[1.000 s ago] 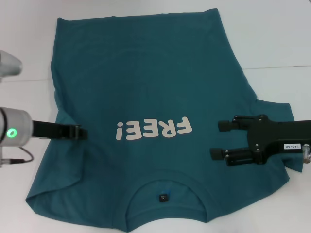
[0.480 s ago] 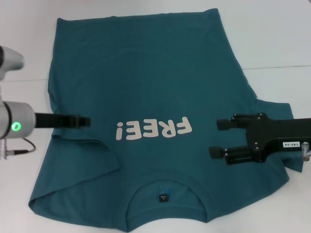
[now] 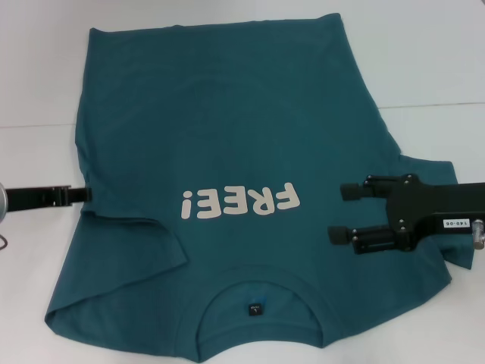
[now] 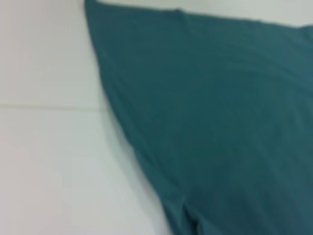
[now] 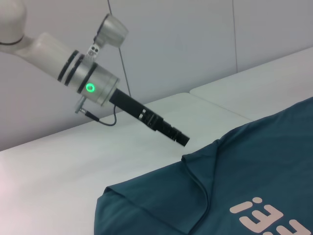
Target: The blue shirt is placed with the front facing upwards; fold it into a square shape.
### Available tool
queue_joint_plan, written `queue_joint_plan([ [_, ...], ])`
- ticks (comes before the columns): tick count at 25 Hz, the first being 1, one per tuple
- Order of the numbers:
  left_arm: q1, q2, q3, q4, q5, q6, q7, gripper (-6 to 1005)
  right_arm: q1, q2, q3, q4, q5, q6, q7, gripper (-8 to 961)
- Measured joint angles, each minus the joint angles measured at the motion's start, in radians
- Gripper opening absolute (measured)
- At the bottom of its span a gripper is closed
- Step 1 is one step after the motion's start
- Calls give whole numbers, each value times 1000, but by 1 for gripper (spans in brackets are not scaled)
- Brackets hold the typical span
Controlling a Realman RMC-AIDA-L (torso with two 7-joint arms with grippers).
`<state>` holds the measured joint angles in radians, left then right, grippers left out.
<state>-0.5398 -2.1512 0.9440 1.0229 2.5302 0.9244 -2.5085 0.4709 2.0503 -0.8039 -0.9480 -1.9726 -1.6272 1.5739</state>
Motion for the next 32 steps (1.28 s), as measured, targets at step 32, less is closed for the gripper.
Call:
queue_joint_plan([
  [32, -134, -12, 36, -182, -12, -103, 21, 671, -3, 8, -9, -12, -2, -15, 25, 919],
])
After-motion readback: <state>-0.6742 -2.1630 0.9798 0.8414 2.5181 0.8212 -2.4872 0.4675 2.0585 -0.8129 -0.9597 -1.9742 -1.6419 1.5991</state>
